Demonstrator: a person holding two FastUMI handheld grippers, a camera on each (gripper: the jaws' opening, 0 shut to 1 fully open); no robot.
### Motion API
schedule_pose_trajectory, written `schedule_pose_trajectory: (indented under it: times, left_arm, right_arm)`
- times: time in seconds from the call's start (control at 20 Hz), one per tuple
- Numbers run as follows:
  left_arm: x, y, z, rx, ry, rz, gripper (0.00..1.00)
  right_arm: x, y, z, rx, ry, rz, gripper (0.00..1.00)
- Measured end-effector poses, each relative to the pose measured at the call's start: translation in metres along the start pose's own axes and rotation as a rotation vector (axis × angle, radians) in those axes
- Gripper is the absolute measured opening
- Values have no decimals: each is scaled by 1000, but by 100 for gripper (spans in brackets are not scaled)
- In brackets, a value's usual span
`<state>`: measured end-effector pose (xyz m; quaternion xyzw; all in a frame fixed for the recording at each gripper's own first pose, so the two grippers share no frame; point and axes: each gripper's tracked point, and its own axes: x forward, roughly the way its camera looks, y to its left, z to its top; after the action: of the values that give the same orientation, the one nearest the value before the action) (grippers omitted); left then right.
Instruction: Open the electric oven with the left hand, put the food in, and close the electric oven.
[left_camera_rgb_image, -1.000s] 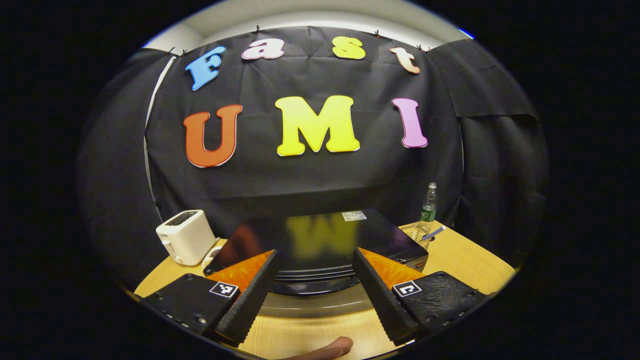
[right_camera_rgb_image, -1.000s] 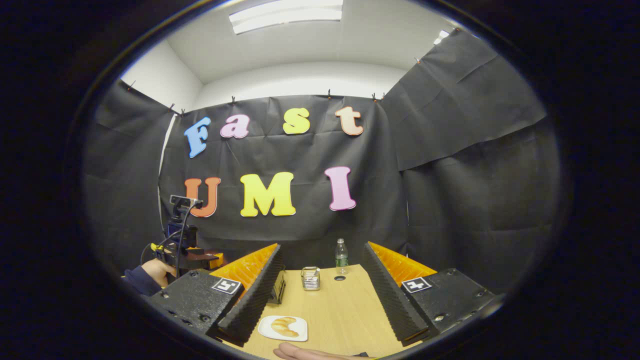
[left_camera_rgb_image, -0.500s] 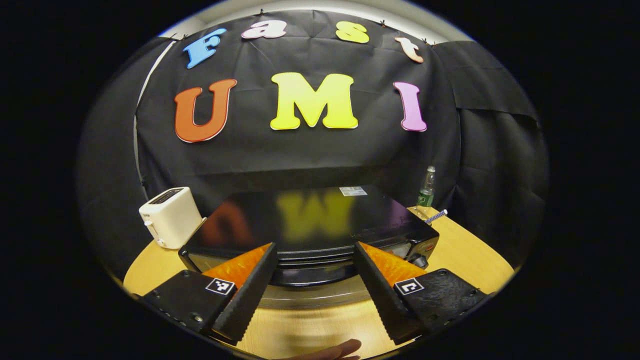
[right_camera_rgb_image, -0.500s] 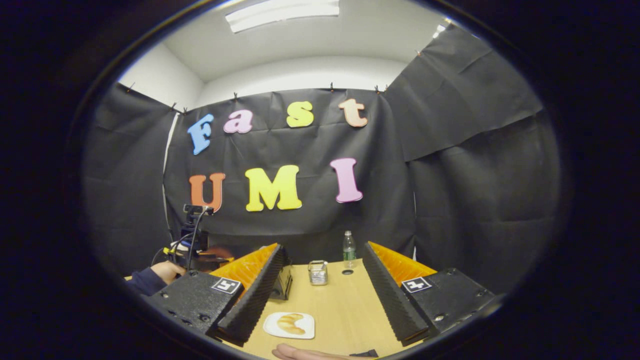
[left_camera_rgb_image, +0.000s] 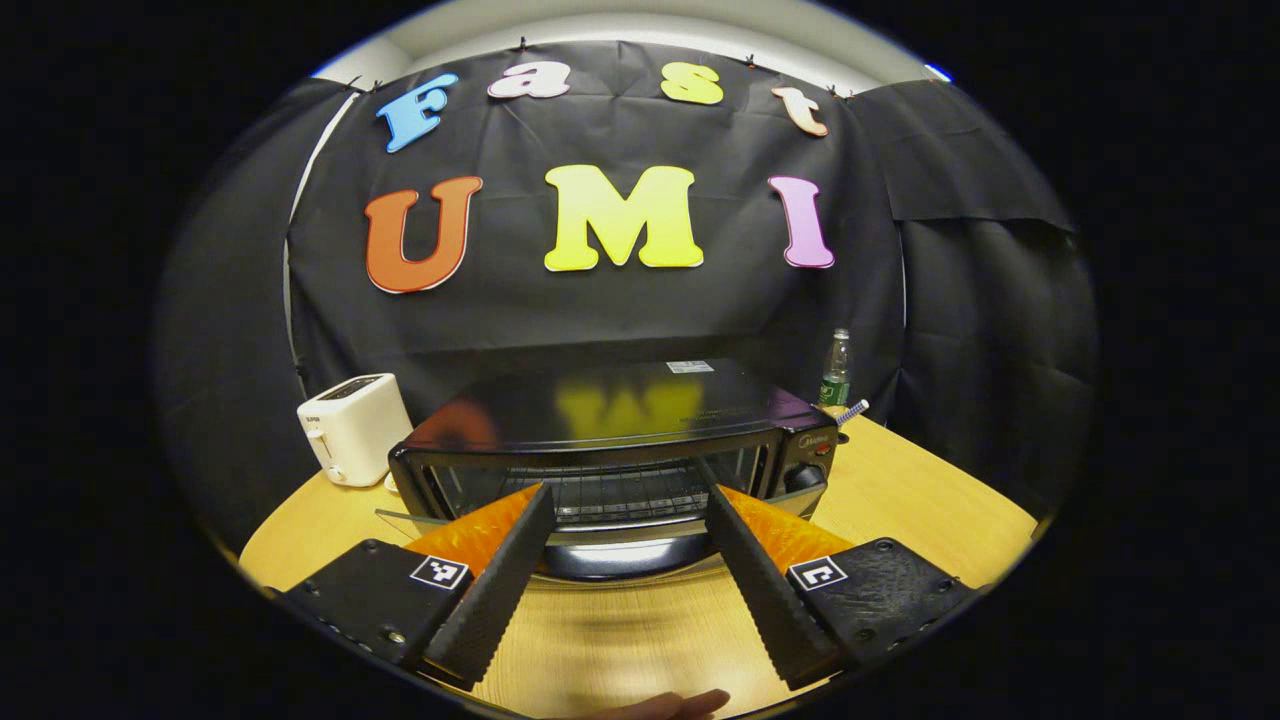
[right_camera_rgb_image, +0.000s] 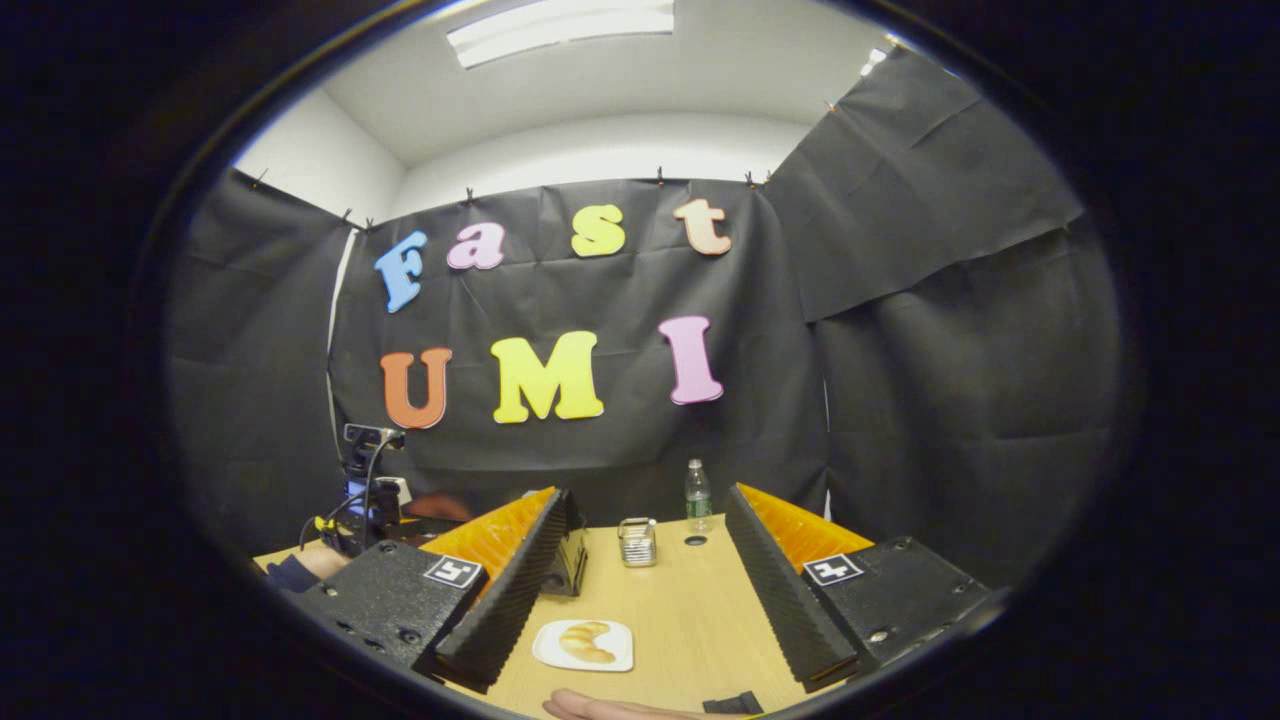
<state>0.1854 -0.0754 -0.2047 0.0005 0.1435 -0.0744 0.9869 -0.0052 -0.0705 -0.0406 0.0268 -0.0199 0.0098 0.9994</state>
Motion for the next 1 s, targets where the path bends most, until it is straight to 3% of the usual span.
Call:
schedule_pose_trajectory:
  times: [0.2, 0.25, 0.3, 0.6, 1.0]
  left_arm:
    - [-24, -5, -21, 34, -55, 13, 100]
    - [-29, -6, -26, 37, -68, 18, 92]
    - [-34, -7, -34, 36, -72, 24, 100]
    - [-54, -14, -67, -22, -73, 23, 100]
    - [-58, -21, -151, -106, 159, 27, 100]
  right_arm:
    - [1, 5, -9, 6, 23, 6, 100]
    - [1, 6, -12, 4, 28, 8, 100]
    - [2, 8, -13, 2, 32, 11, 100]
    - [7, 19, -28, -7, 49, 28, 100]
    - [14, 29, -49, -25, 100, 40, 100]
